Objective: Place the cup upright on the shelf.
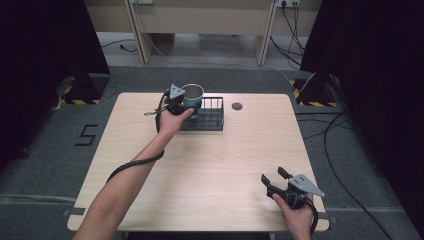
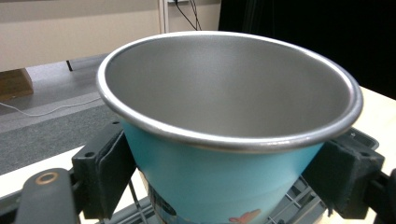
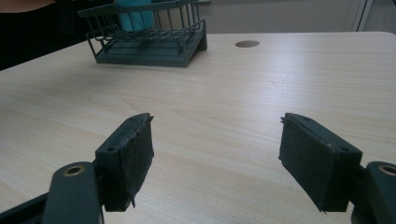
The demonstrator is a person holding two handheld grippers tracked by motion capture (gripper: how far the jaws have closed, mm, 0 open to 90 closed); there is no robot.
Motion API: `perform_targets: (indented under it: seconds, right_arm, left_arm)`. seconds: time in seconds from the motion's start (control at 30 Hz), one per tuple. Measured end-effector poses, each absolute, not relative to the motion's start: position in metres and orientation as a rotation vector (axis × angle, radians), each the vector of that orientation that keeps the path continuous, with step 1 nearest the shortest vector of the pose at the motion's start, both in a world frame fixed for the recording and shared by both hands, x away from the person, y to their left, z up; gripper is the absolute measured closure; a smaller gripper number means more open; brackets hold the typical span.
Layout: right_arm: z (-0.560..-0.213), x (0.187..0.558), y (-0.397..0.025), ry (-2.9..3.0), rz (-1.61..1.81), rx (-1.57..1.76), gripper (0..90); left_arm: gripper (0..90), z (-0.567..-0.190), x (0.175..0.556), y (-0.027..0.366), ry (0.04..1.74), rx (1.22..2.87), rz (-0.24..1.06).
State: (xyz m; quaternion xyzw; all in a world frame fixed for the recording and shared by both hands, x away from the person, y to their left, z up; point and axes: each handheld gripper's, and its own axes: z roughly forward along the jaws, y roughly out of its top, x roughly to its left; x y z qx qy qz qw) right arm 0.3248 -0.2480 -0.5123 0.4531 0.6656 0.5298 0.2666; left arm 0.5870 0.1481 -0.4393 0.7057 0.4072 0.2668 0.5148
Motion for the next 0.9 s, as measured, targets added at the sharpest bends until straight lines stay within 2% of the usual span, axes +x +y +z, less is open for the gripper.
perform_targets:
  seconds: [0.9]
  right_arm:
    - [-0.5123,0.3251,-0.248,1.8,1.428,1.216,26.6]
  left_arm:
    - [14.3,-0.4498,0.5872,0.1512,0.991,1.724,0.65]
